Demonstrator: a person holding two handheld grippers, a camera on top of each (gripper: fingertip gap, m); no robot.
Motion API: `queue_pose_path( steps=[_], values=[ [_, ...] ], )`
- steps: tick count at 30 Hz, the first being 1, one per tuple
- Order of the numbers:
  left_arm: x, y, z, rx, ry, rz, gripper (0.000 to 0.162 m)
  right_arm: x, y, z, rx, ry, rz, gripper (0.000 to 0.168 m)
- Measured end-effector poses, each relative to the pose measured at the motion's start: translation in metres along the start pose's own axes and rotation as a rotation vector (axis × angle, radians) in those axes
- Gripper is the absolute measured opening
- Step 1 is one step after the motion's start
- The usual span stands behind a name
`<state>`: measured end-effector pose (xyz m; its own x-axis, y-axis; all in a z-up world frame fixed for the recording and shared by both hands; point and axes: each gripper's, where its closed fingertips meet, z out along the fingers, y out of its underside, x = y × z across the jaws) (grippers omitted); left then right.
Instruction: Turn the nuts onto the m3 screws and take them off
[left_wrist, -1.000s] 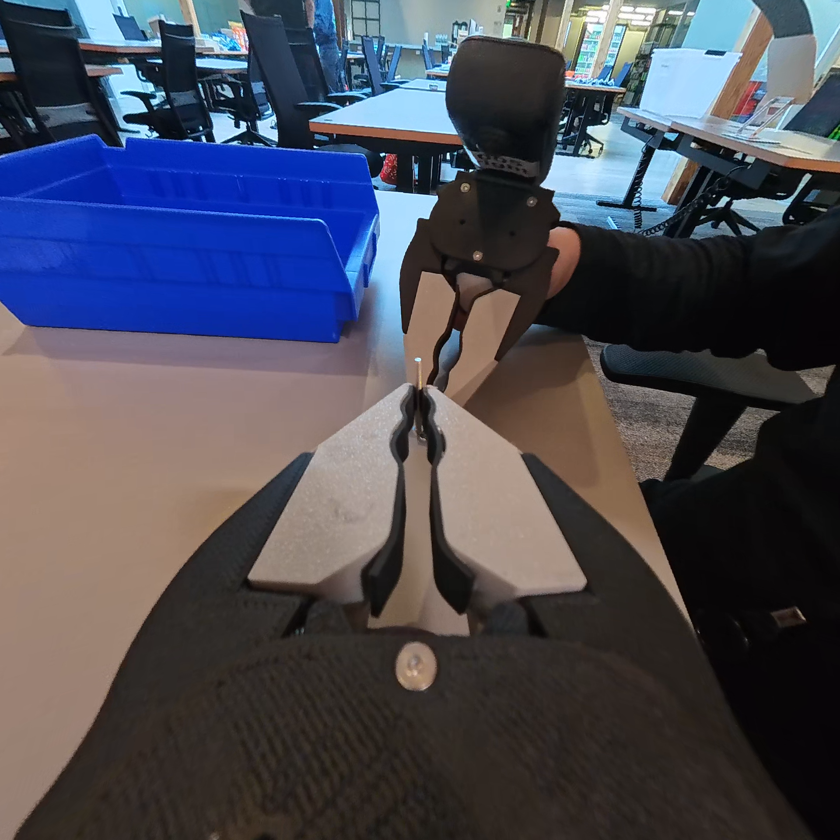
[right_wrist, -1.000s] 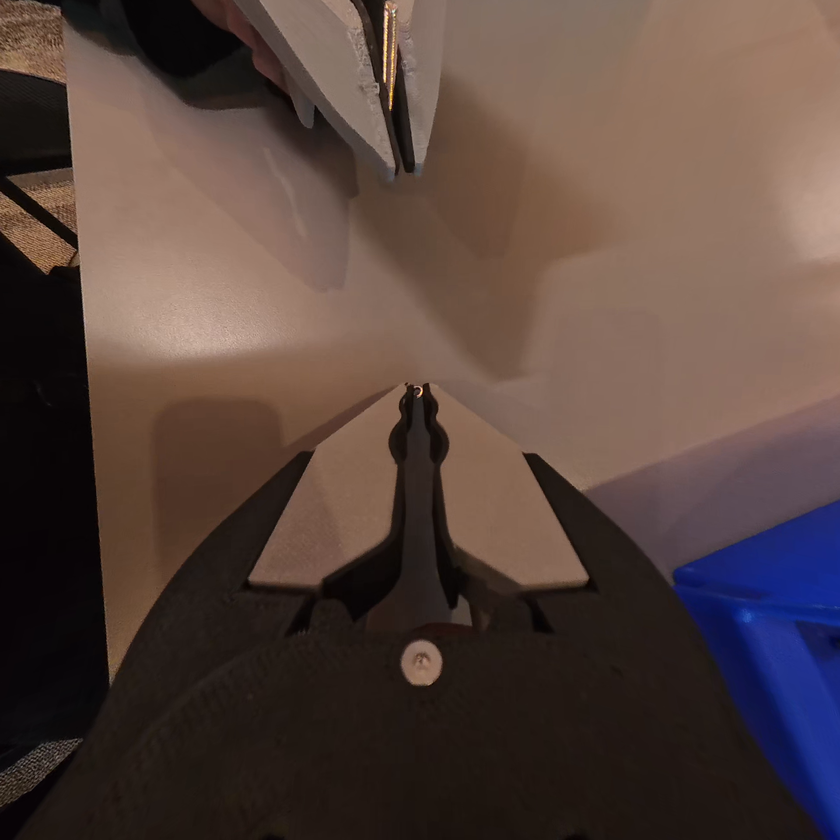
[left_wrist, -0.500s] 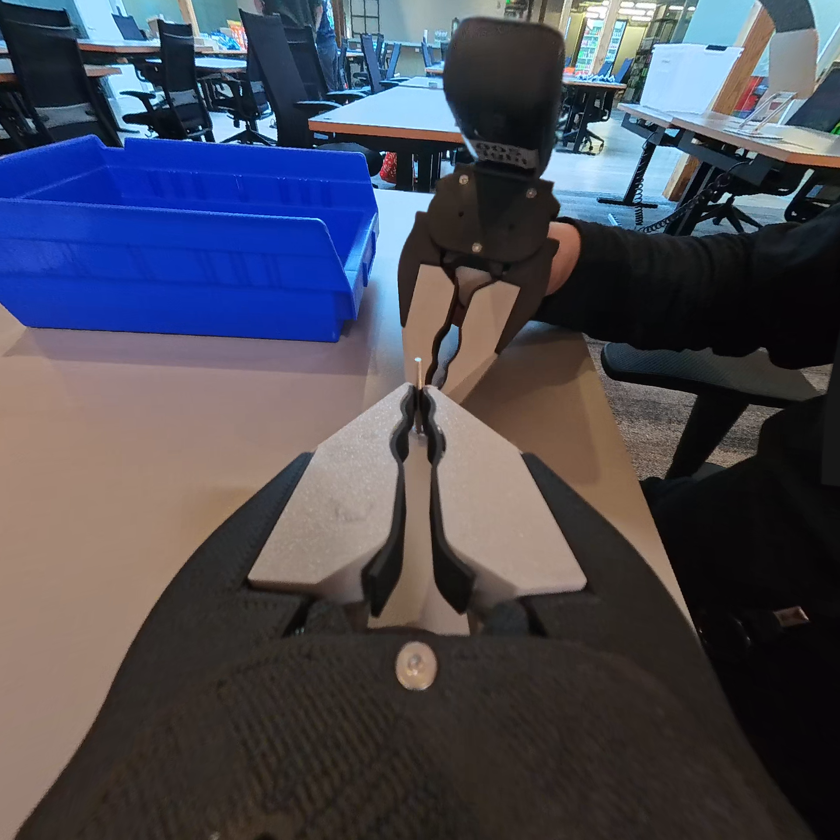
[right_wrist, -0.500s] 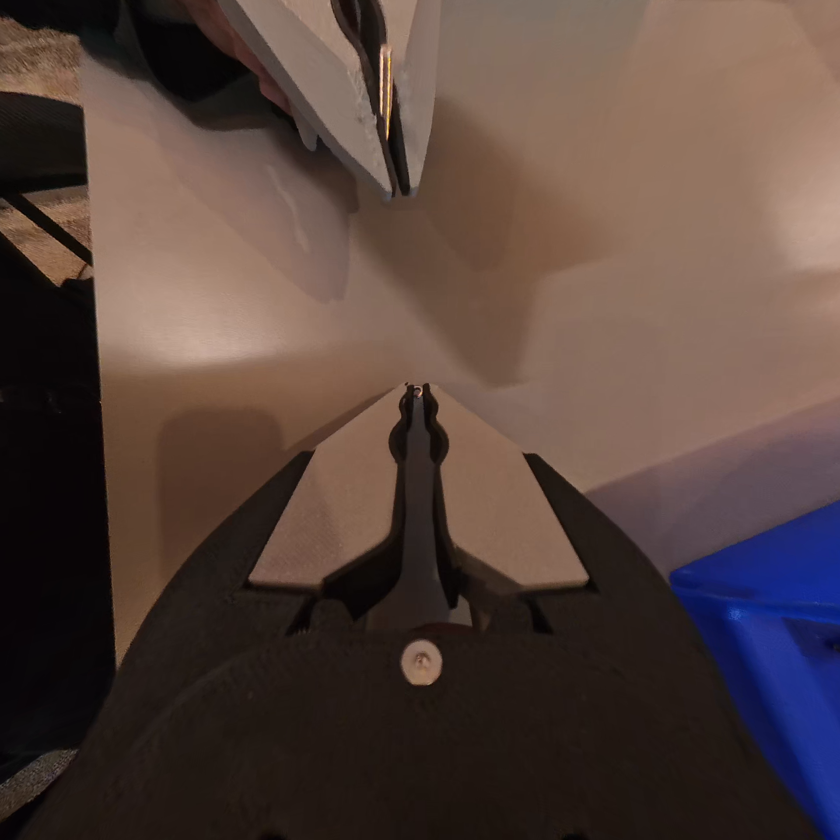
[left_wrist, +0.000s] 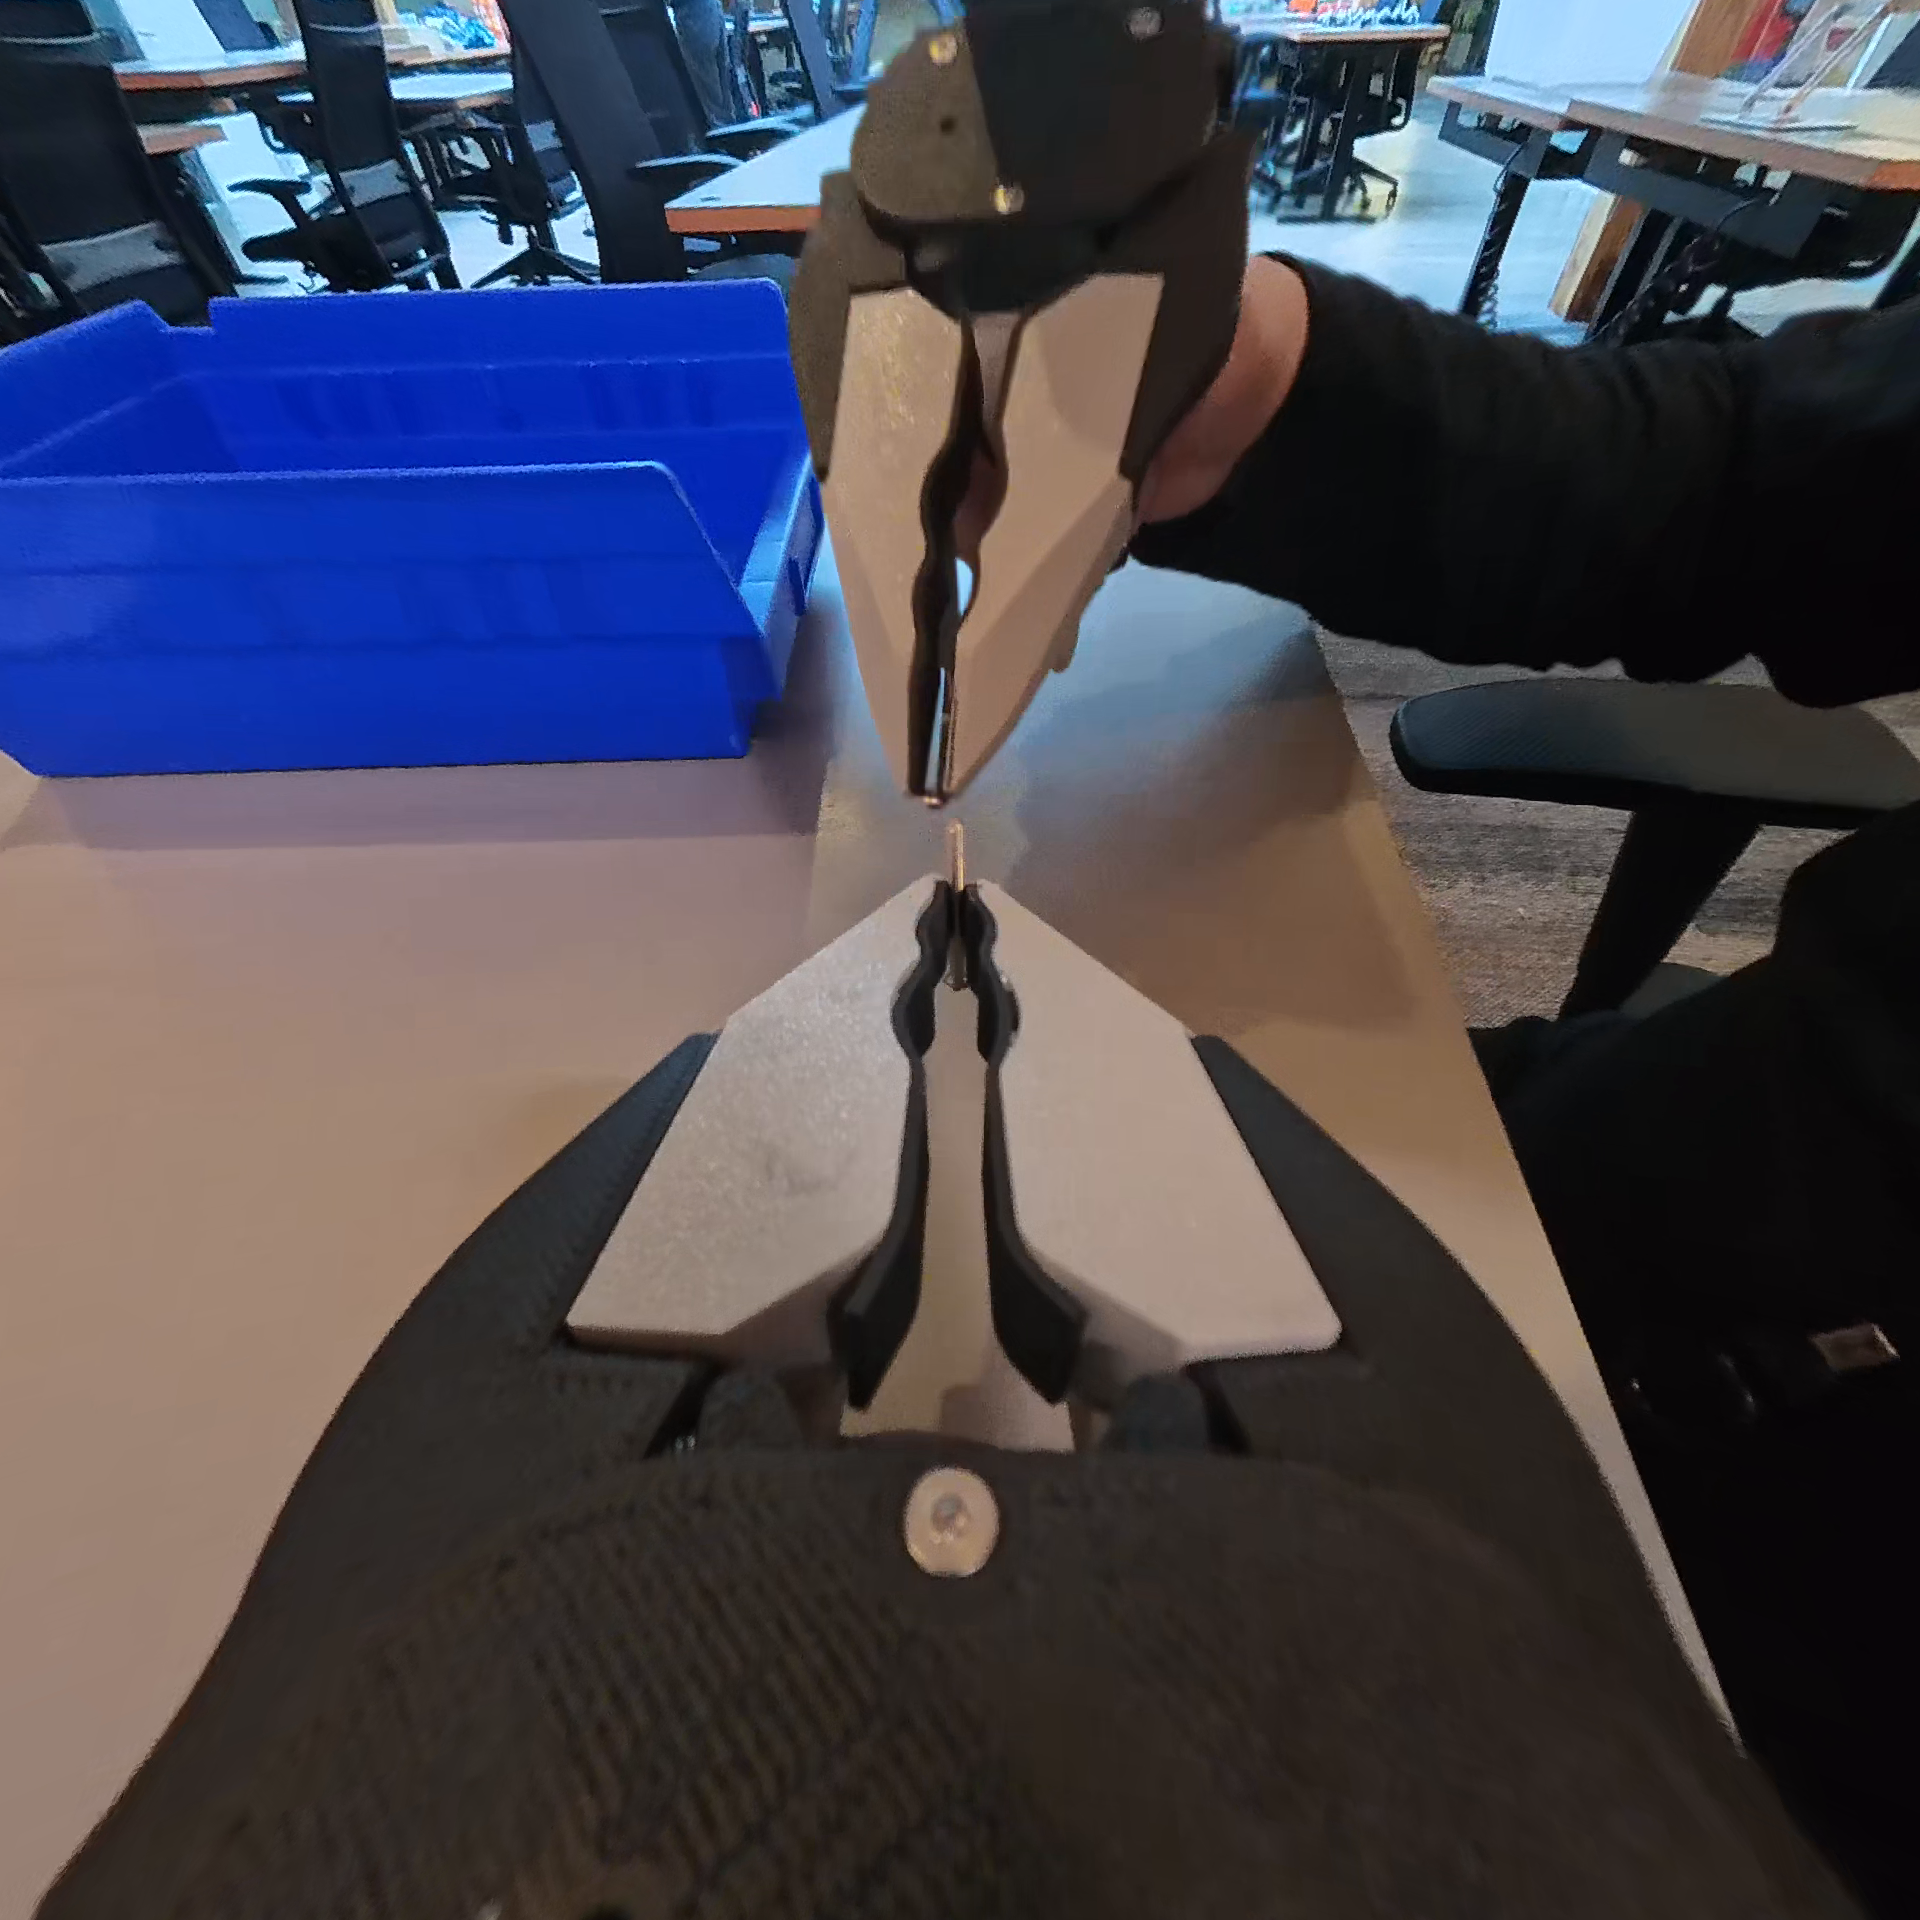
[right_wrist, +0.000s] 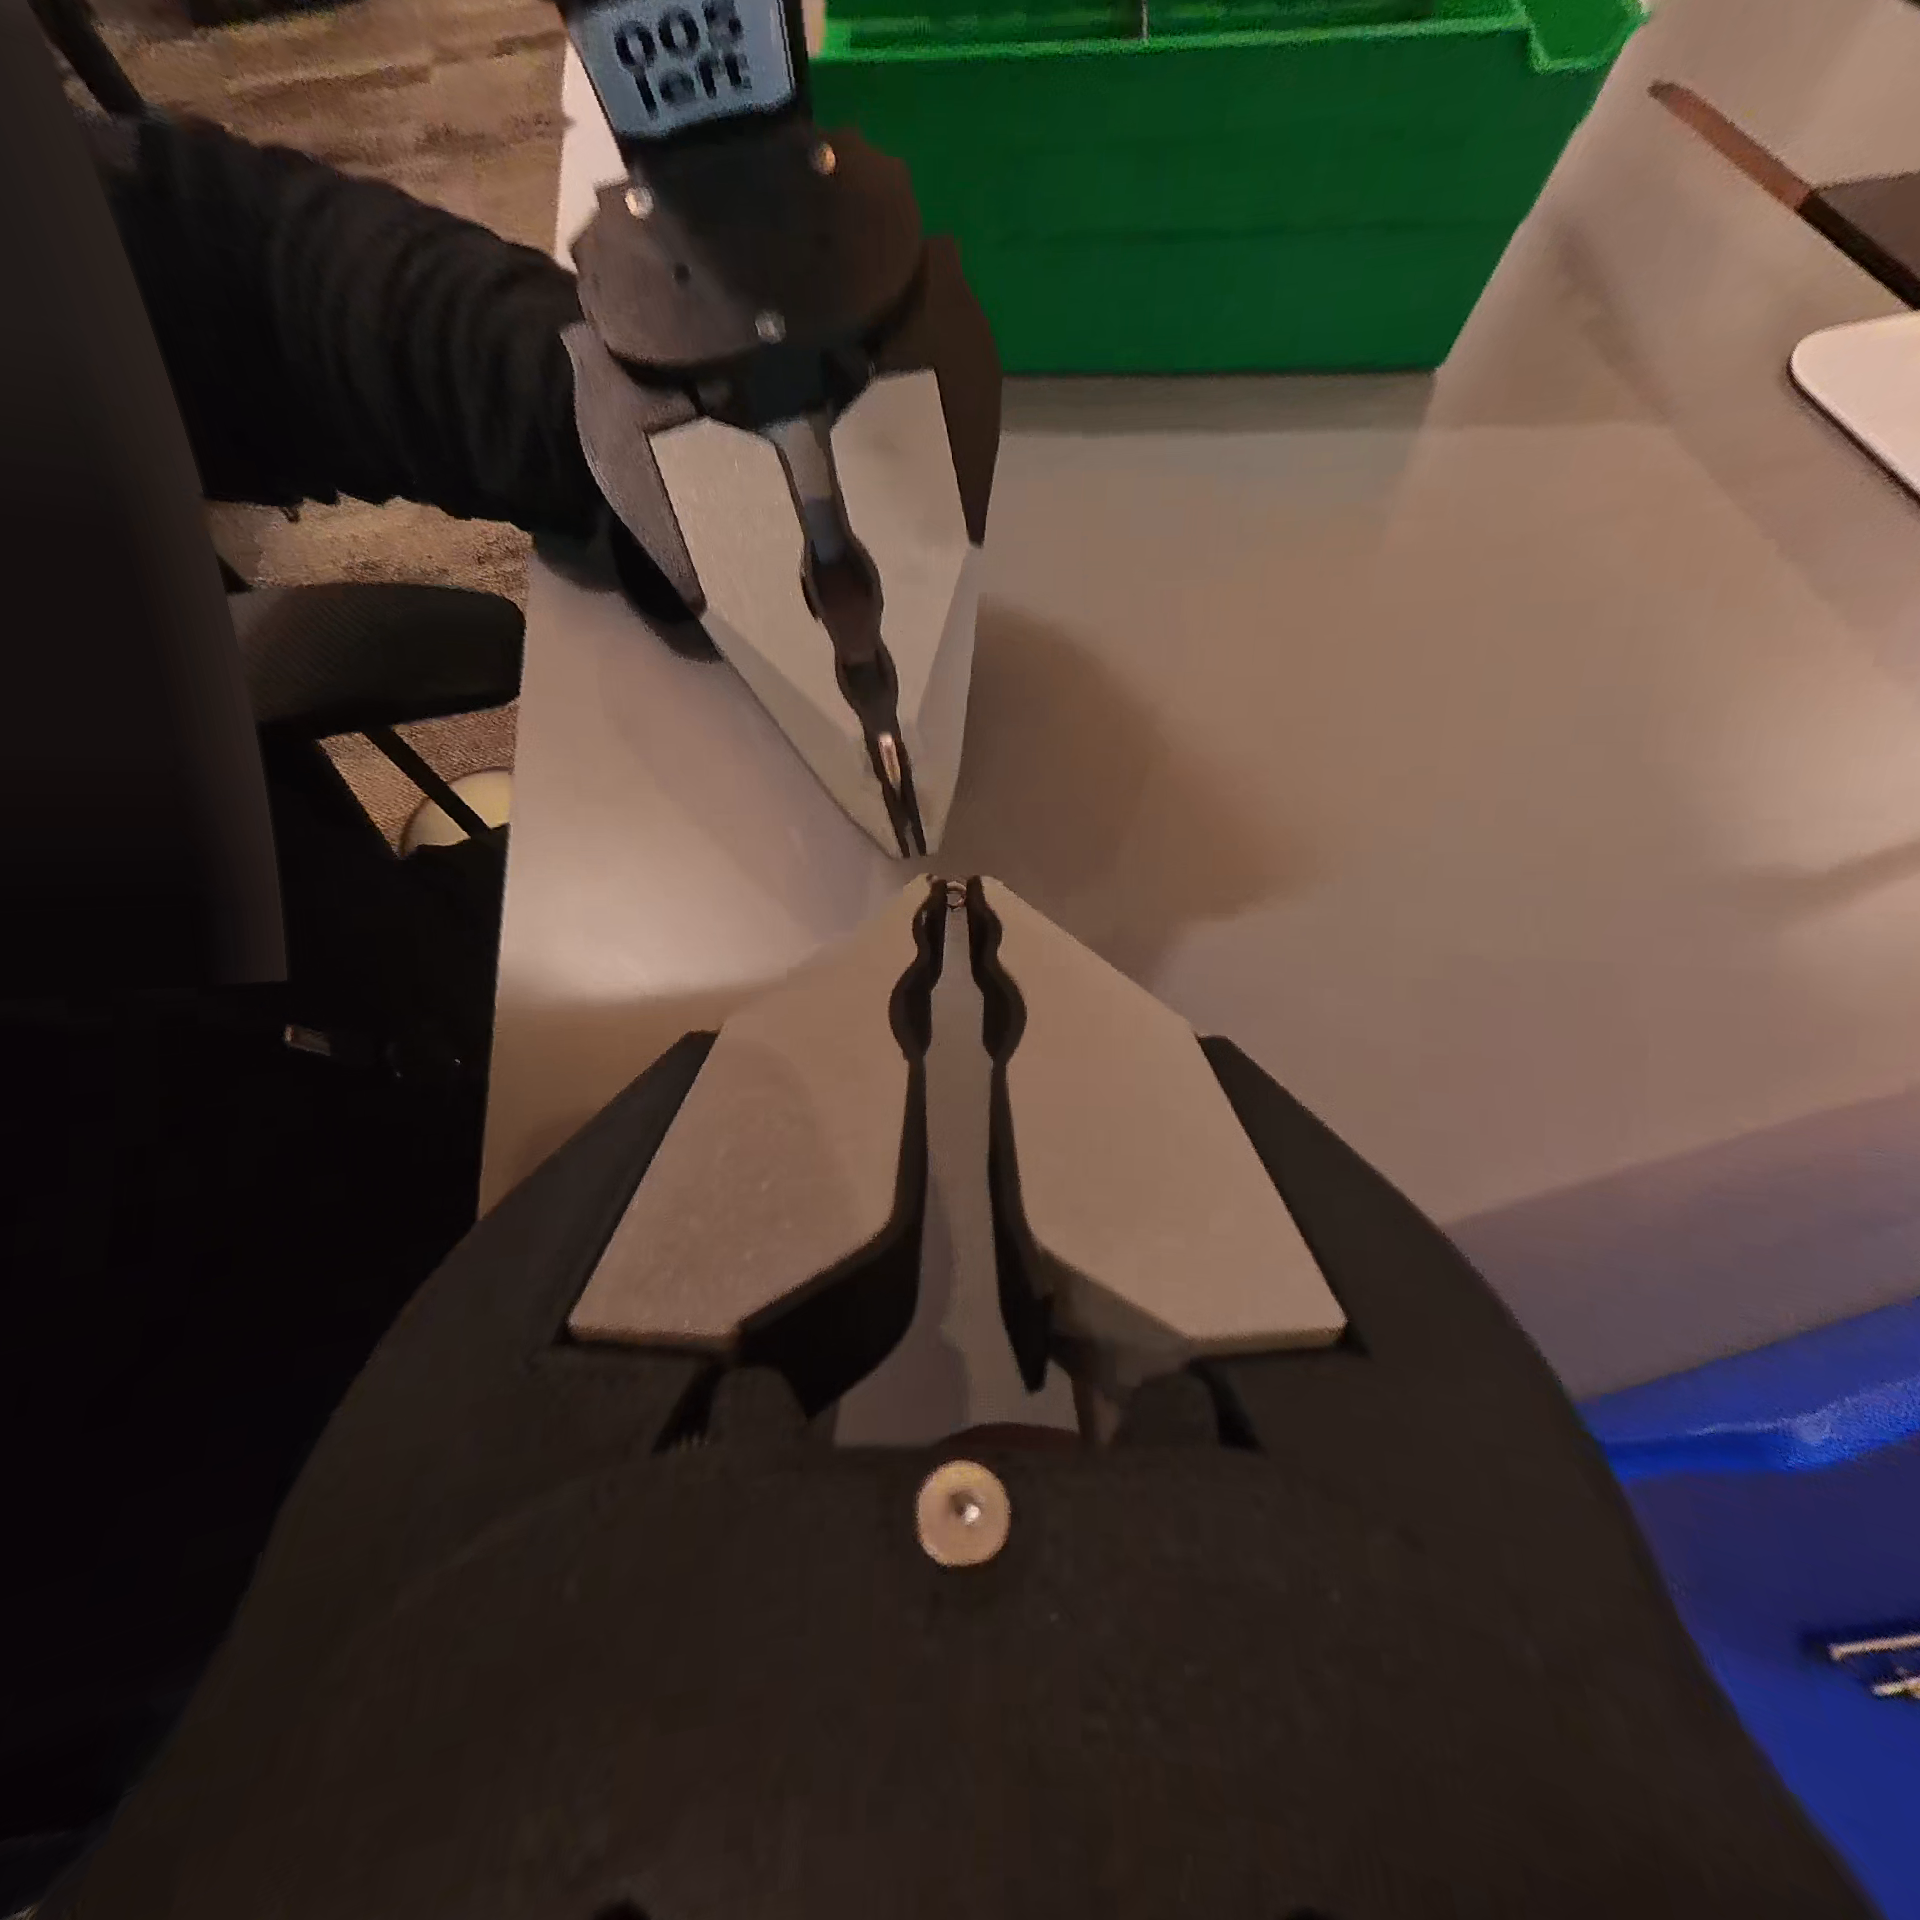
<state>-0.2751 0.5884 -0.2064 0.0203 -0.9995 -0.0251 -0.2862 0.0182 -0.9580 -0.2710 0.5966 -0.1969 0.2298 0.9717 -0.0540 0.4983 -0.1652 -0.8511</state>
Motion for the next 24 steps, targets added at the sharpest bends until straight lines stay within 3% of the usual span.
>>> queue_pose_path(
  steps=[10, 24],
  values=[
    [-0.001, -0.002, -0.001, 0.011, -0.006, 0.0, 0.0, -0.01, -0.032, 0.002, 0.006, -0.109, -0.04, 0.001],
    [-0.001, -0.006, -0.003, 0.046, 0.022, -0.068, 0.0, -0.011, -0.034, 0.009, -0.051, -0.144, -0.05, 0.001]
  ],
)
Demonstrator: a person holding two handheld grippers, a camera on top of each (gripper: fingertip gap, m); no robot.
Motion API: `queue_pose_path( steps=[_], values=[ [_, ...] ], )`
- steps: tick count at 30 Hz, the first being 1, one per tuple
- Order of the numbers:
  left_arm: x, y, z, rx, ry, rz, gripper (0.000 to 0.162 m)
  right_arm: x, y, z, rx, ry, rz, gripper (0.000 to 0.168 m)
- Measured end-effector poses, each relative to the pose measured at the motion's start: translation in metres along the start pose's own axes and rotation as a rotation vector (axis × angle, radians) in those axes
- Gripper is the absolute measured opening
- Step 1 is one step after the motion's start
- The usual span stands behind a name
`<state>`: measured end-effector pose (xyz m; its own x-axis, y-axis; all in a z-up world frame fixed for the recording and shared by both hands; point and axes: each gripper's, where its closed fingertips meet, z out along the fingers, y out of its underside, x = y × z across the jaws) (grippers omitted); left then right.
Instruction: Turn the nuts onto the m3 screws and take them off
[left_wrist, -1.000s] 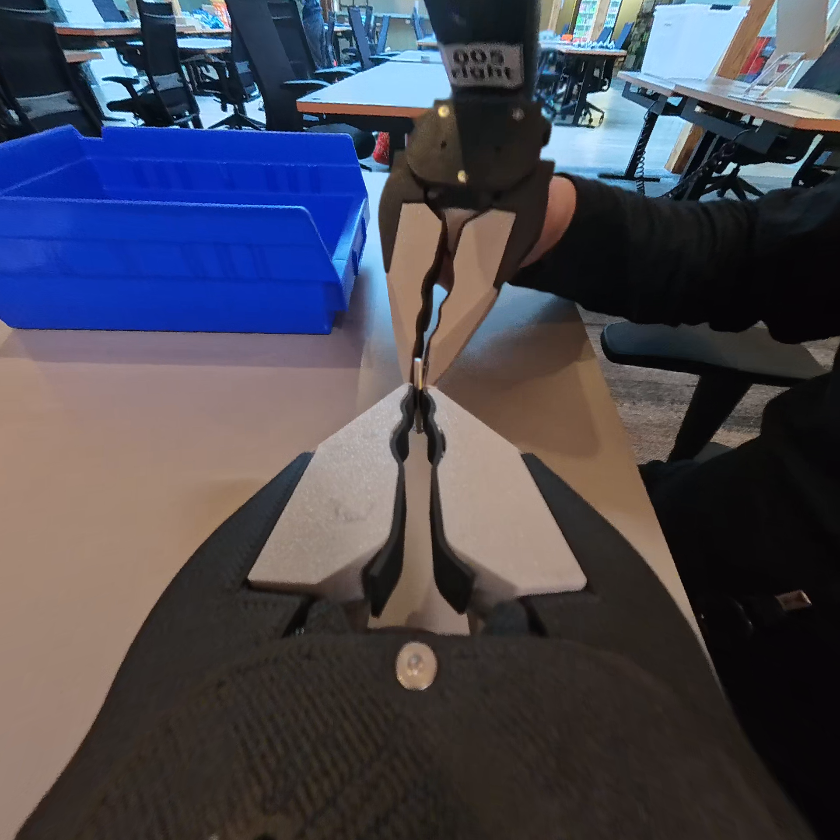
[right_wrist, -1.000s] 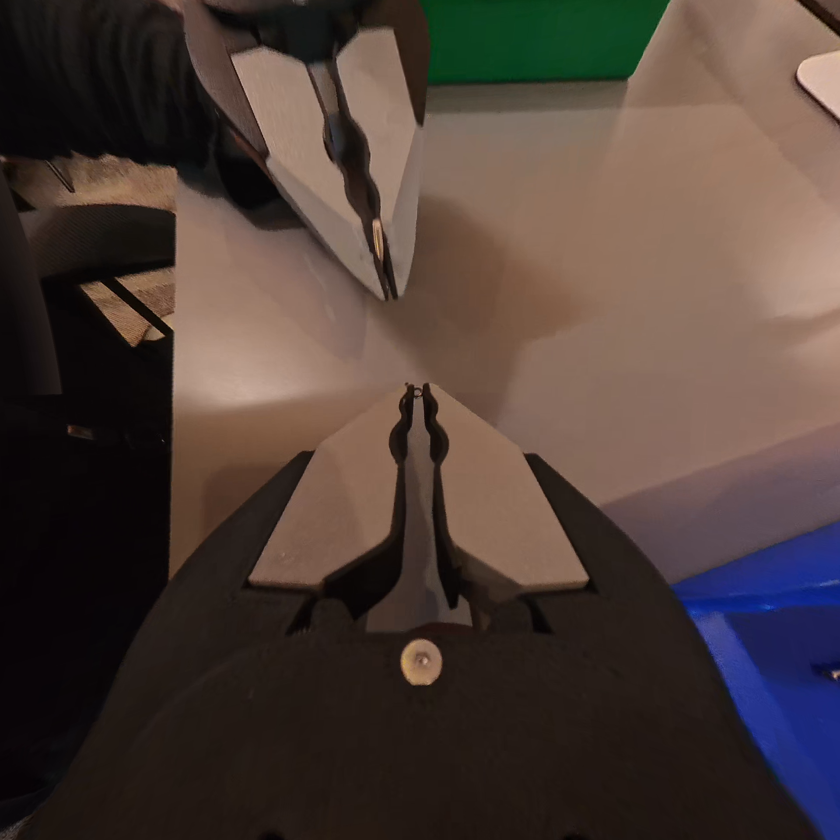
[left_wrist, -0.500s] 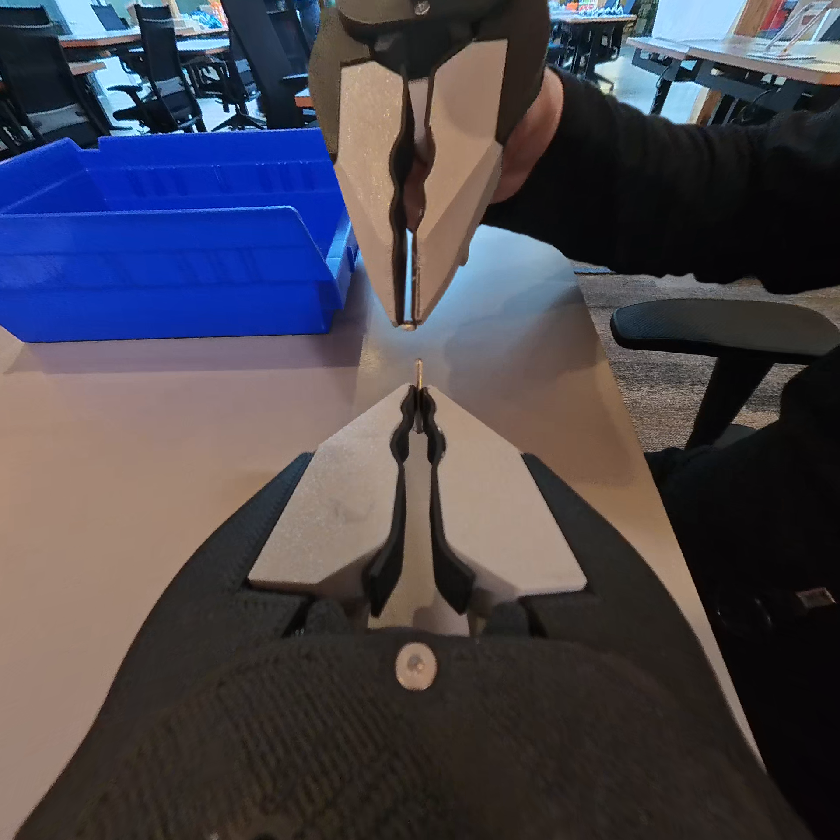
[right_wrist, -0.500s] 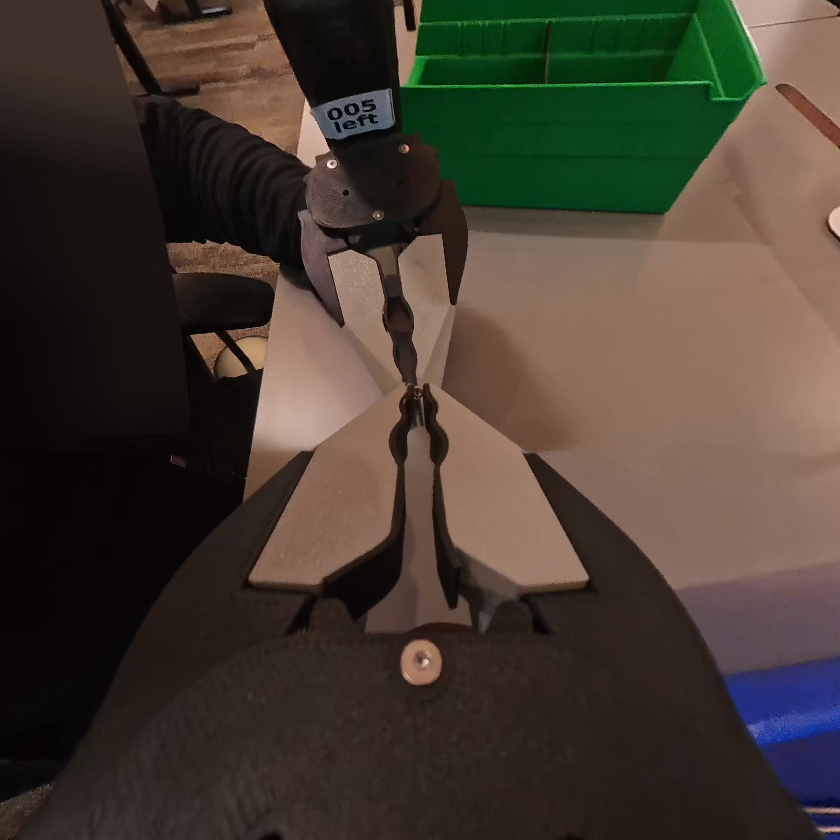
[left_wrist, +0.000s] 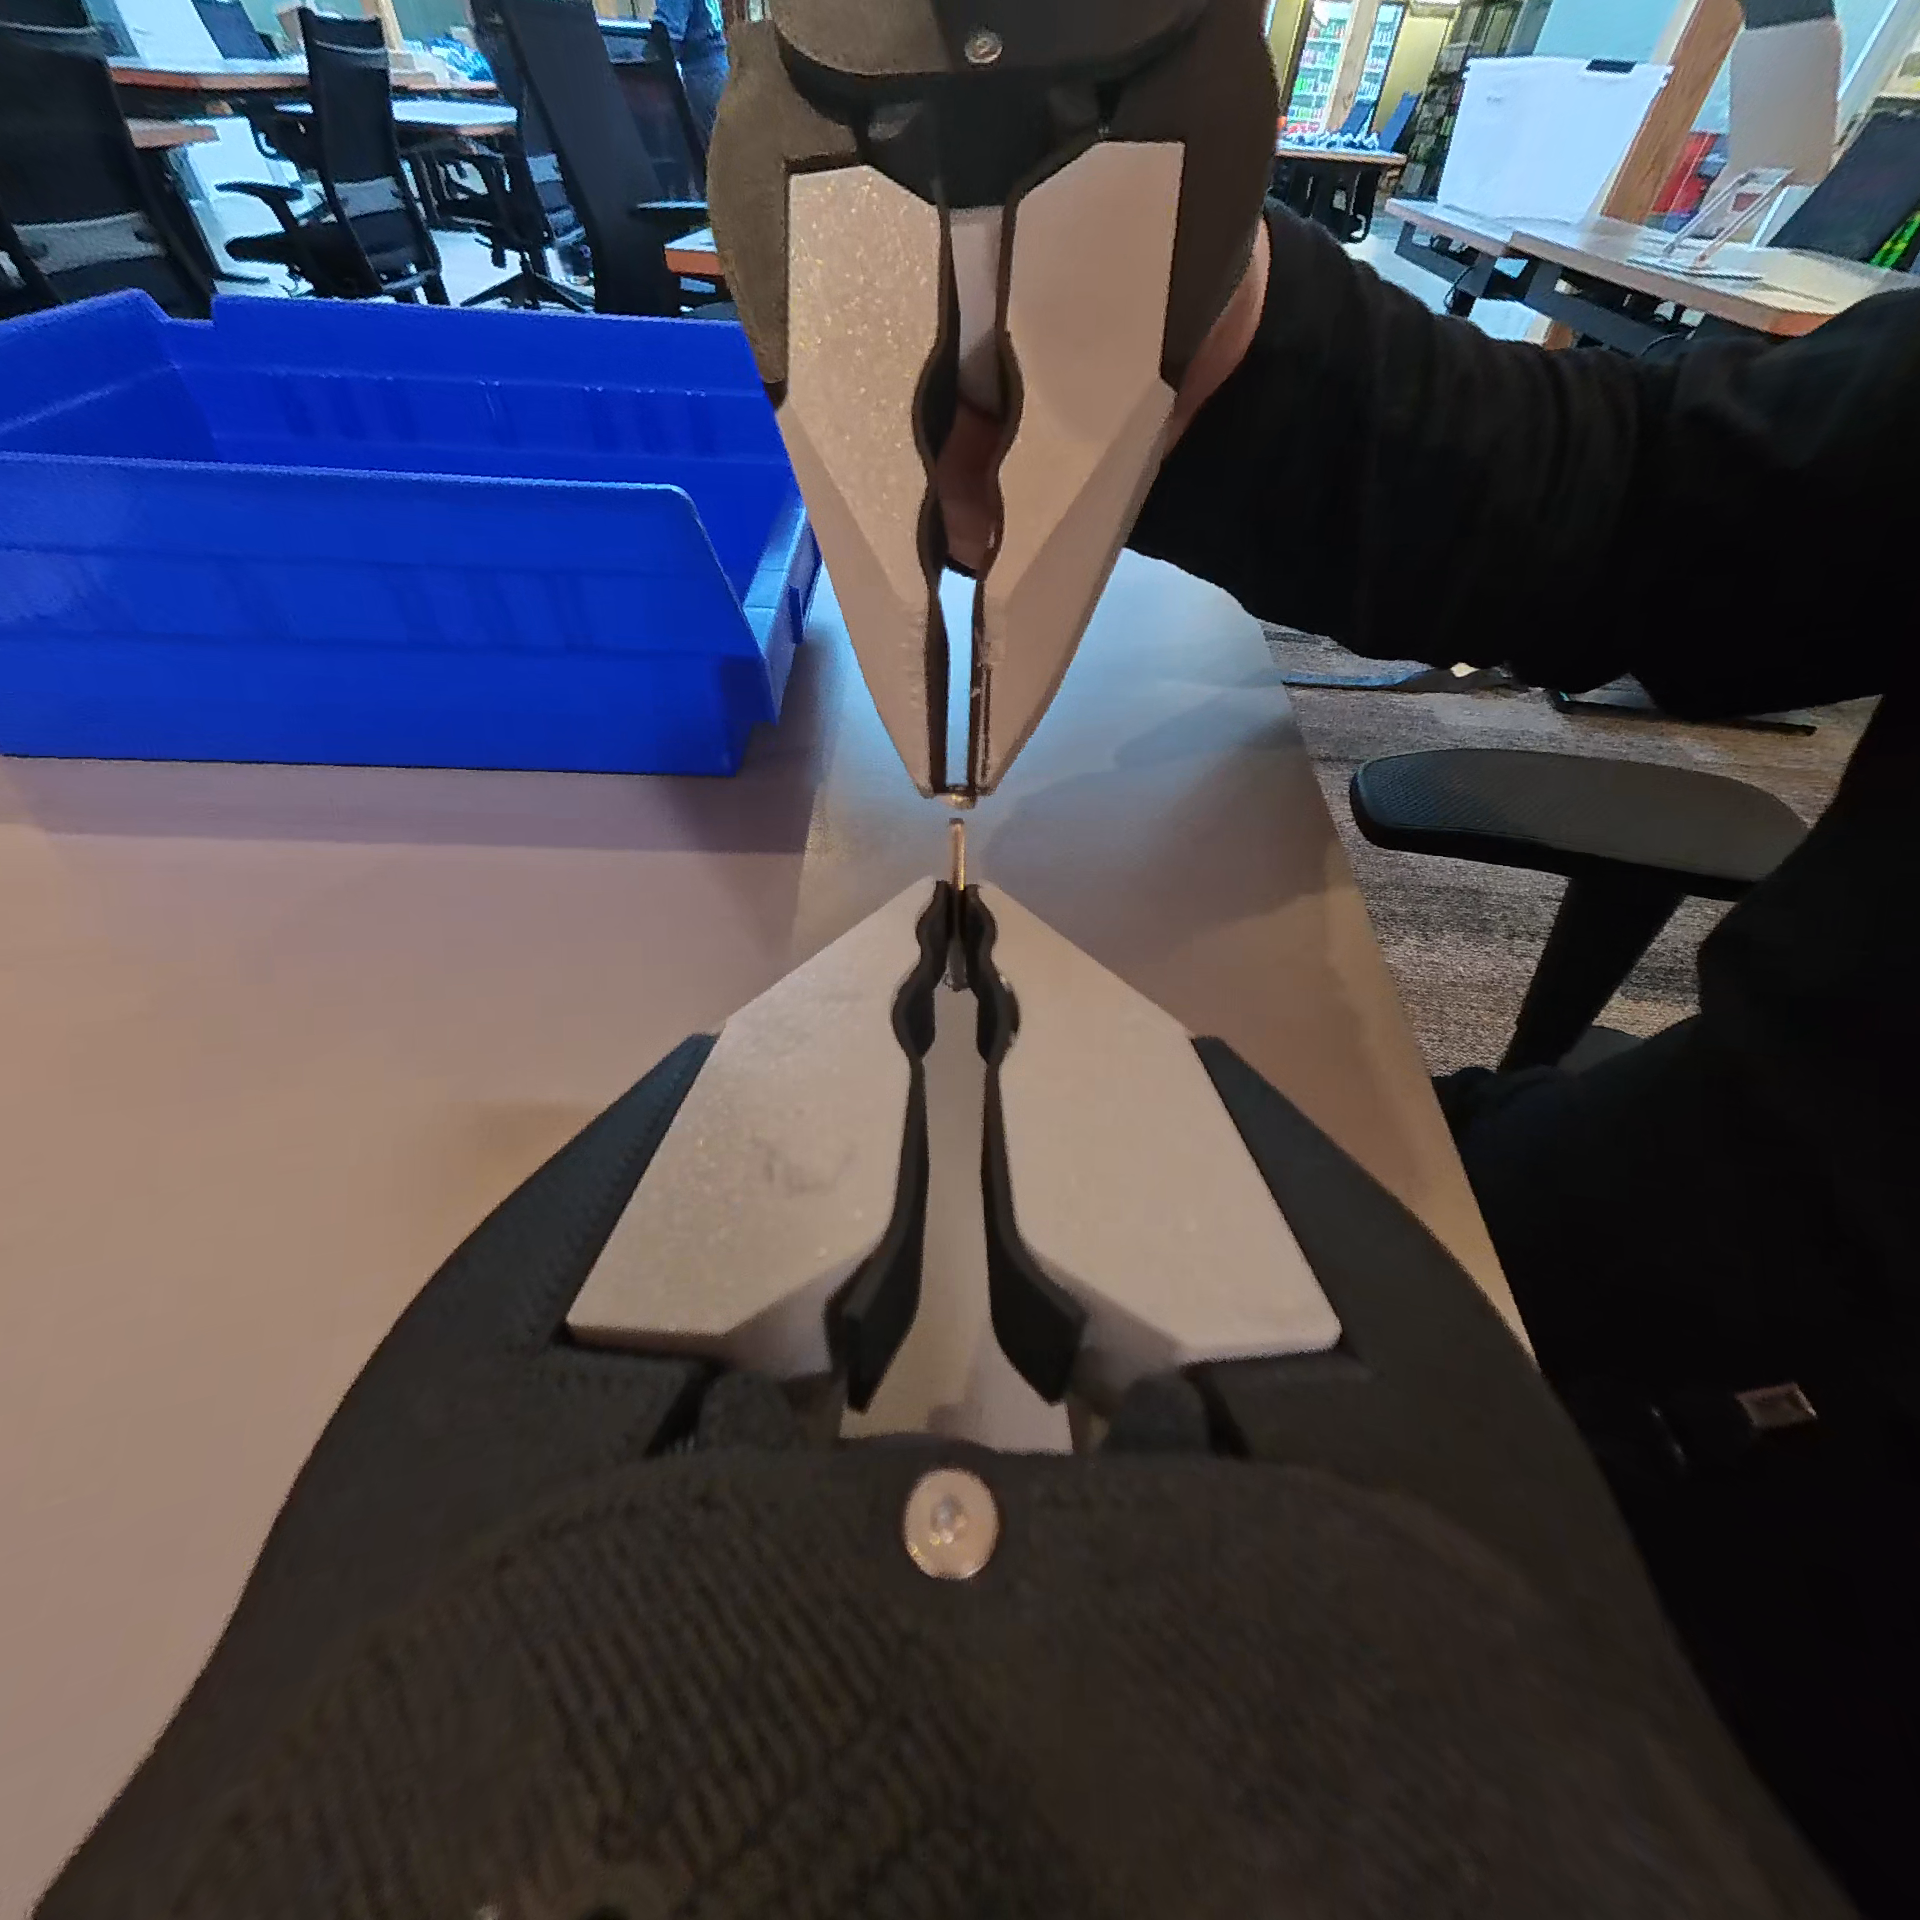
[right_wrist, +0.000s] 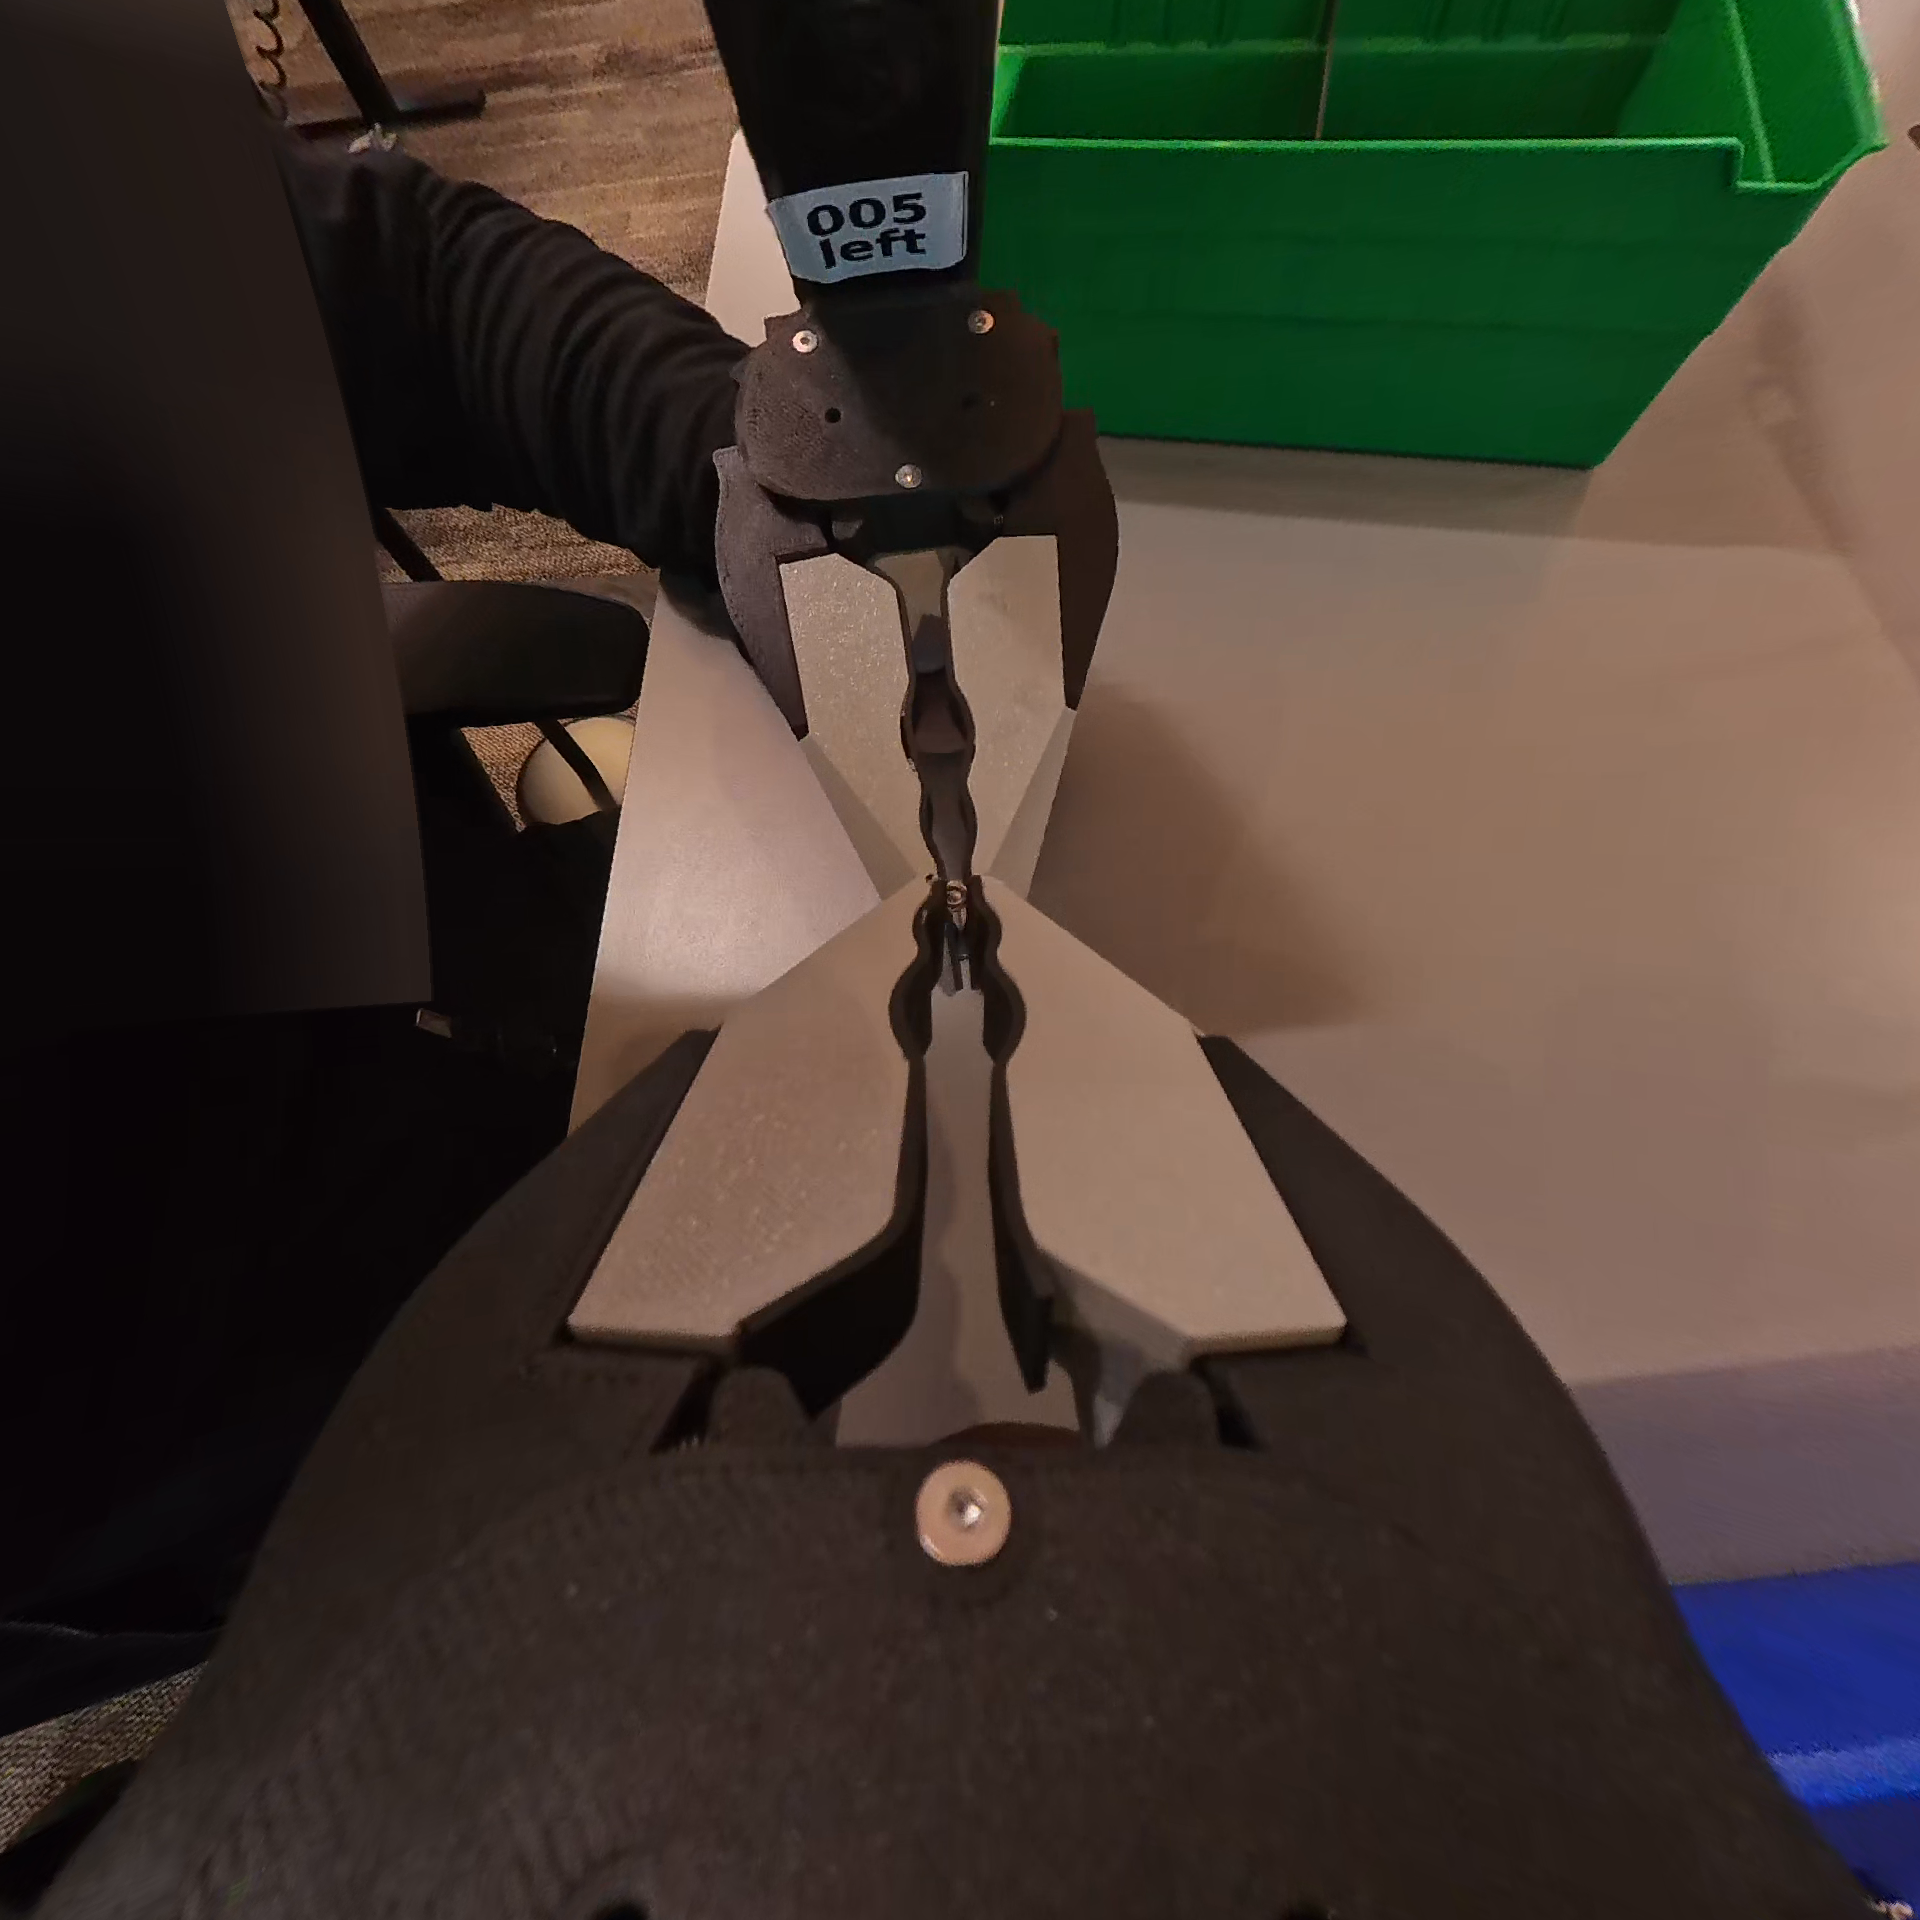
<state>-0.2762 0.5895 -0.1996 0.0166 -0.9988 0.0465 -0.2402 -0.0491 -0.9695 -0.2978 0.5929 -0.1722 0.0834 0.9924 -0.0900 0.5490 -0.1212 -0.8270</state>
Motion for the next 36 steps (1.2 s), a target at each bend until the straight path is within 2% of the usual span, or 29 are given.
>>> queue_pose_path(
  steps=[21, 36],
  values=[
    [0.0, 0.0, 0.0, -0.005, -0.003, 0.004, 0.0, 0.001, 0.003, 0.004, -0.03, 0.008, -0.01, 0.001],
    [-0.003, 0.009, 0.003, -0.067, -0.047, 0.035, 0.0, 0.004, 0.011, 0.008, -0.184, 0.022, 0.022, 0.001]
  ],
)
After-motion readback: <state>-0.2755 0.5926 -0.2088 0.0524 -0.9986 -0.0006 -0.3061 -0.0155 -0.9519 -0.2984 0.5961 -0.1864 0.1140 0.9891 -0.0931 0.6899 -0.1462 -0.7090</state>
